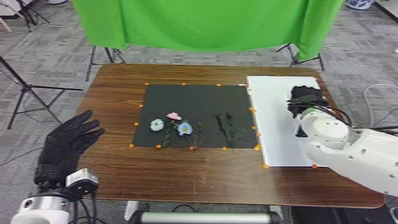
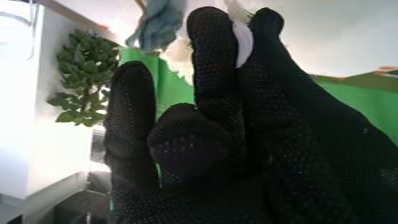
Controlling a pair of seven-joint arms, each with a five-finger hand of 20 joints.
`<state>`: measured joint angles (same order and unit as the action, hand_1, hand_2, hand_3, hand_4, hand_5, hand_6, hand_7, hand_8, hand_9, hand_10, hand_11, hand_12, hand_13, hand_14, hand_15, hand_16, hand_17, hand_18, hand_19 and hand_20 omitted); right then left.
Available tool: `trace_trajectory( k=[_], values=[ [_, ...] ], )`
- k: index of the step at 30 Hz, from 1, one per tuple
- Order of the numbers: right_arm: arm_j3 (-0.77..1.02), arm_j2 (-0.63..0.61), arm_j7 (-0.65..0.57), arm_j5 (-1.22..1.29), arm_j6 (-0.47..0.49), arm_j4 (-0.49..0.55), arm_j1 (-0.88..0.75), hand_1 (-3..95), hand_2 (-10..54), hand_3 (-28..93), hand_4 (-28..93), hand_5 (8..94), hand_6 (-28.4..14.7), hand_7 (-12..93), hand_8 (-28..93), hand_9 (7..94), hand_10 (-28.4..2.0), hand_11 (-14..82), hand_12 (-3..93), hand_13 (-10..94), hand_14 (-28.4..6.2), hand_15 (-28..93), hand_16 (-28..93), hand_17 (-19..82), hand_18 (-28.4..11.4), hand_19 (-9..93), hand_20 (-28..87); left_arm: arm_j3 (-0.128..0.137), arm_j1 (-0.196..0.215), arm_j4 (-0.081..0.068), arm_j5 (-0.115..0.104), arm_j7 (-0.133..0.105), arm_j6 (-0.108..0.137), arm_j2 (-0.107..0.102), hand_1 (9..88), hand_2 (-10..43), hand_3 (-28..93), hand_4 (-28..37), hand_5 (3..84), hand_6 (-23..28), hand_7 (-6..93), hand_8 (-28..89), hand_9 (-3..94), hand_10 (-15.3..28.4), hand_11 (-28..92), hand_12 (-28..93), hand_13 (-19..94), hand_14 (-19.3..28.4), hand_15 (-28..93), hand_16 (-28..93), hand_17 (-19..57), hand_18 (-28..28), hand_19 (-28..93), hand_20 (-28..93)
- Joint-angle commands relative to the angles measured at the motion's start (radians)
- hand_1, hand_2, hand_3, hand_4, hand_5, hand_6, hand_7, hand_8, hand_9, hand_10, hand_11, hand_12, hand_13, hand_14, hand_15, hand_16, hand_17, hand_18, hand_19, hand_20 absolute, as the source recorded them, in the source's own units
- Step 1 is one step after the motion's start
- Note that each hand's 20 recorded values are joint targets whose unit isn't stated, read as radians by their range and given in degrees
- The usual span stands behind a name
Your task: Arrange flowers
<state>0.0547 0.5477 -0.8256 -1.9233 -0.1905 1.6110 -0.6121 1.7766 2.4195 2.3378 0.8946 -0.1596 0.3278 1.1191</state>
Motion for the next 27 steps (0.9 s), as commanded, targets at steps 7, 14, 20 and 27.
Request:
trace_trajectory(
  k=[7, 14, 20, 27],
  values=[
    [0.122, 0.011, 0.042, -0.060, -0.049, 0.045, -0.021, 53.7, -9.5, 82, -28, 77.1, 3.2, 31, -3, 92.2, -5.7, 13.4, 31.5, 84, -1.6, 81, 16, 39, -16.6, 93, 1, 0.007, 0.021, 0.003, -0.002, -0.008, 0.008, 0.003, 25.0, 6.1, 83, -20.2, 41.0, 11.3, 15.4, -10, 36.7, 19.8, 28, 9, 28, 26.7, 54, -11, -8.8, 22.6, 60, 1],
    [0.219, 0.046, 0.104, -0.099, -0.051, 0.094, -0.068, 53.7, -9.5, 82, -28, 77.4, 3.2, 31, -3, 92.4, -5.7, 13.3, 31.7, 84, -1.7, 81, 16, 39, -16.6, 93, 1, 0.004, 0.028, 0.005, -0.005, -0.017, 0.016, 0.000, 25.0, 6.2, 83, -20.1, 41.0, 11.3, 15.4, -10, 36.8, 19.7, 28, 8, 28, 26.7, 54, -11, -8.8, 22.6, 60, 1],
    [0.254, 0.112, 0.152, -0.123, -0.037, 0.117, -0.087, 53.6, -9.5, 82, -28, 77.5, 3.1, 31, -3, 92.4, -5.8, 13.4, 31.9, 84, -1.7, 81, 16, 39, -16.6, 93, 2, 0.007, 0.031, 0.007, -0.005, -0.016, 0.020, 0.003, 25.0, 6.2, 83, -20.1, 41.0, 11.3, 15.4, -10, 36.8, 19.8, 28, 8, 28, 26.7, 54, -11, -8.8, 22.6, 60, 1],
    [0.278, 0.204, 0.193, -0.144, -0.019, 0.137, -0.110, 53.7, -9.5, 82, -28, 77.5, 3.1, 31, -3, 92.4, -5.8, 13.5, 31.9, 84, -1.7, 81, 16, 38, -16.7, 93, 2, 0.006, 0.036, 0.009, -0.008, -0.023, 0.023, 0.001, 25.0, 6.2, 83, -20.1, 41.1, 11.4, 15.4, -10, 36.8, 19.8, 28, 8, 28, 26.6, 54, -11, -8.8, 22.6, 61, 1]
  ],
)
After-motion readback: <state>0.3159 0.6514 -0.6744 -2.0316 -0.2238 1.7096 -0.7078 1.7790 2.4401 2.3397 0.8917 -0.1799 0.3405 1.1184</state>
